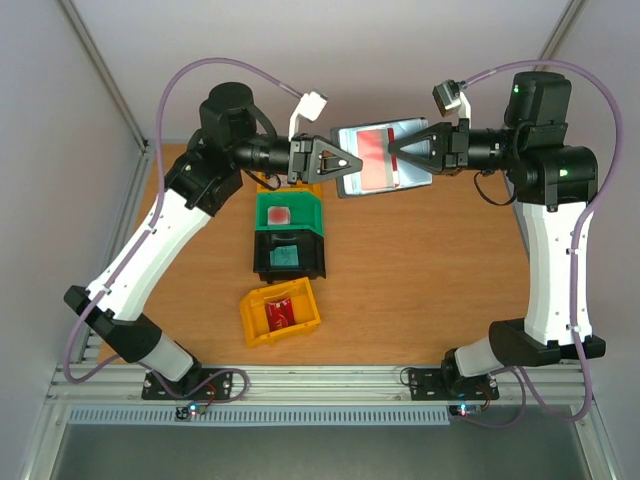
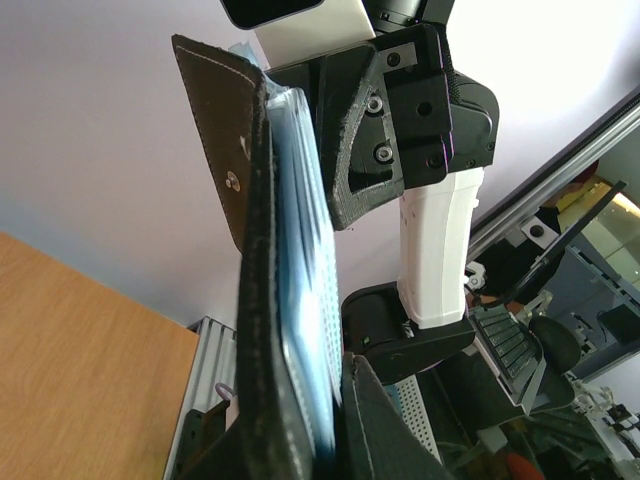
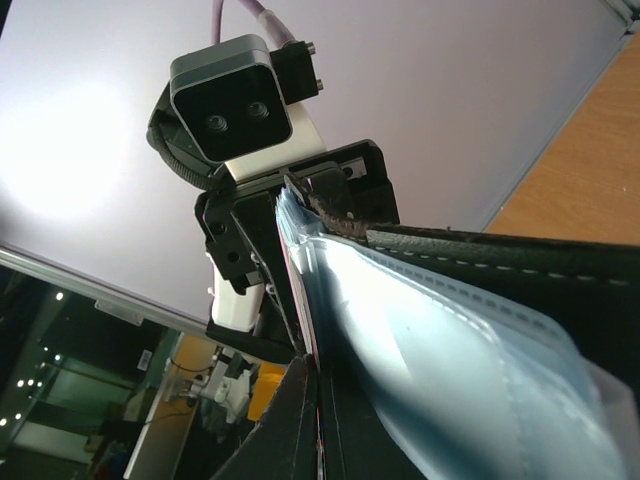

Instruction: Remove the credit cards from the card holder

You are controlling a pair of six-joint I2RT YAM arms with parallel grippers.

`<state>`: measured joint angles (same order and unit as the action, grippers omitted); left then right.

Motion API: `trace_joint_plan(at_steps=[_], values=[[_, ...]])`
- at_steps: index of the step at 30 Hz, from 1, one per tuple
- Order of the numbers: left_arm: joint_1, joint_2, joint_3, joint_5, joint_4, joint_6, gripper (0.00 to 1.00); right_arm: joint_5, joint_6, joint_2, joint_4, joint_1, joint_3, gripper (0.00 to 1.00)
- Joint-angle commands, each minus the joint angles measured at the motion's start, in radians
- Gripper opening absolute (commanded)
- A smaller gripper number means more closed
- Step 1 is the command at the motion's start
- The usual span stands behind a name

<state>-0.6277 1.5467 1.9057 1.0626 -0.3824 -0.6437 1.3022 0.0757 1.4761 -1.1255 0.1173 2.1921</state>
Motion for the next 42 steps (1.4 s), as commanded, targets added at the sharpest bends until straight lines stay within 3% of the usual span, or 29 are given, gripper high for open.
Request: trace_joint_plan(at_steps=[1,15,28,33,39,42], values=[[0.009,-0.008,0.032,0.023,0.019,0.024,0.0,0.017,-0.012,-0.002,-0.025,-0.039,0.032,0.01],[0.008,-0.008,0.027,0.03,0.025,0.029,0.12,0.043,-0.036,0.018,-0.07,-0.042,0.061,0.01],[0.008,-0.023,0.019,0.031,0.013,0.036,0.11,0.037,-0.096,0.025,-0.136,-0.046,0.099,0.01],[0.009,-0.022,0.019,0.031,0.015,0.038,0.0,0.034,-0.117,0.027,-0.17,-0.05,0.108,0.01],[0.008,-0.023,0.019,0.036,0.005,0.037,0.01,0.023,-0.139,0.026,-0.188,-0.085,0.124,0.01],[0.008,-0.022,0.017,0.034,0.007,0.039,0.08,0.02,-0.148,0.024,-0.196,-0.089,0.123,0.01]])
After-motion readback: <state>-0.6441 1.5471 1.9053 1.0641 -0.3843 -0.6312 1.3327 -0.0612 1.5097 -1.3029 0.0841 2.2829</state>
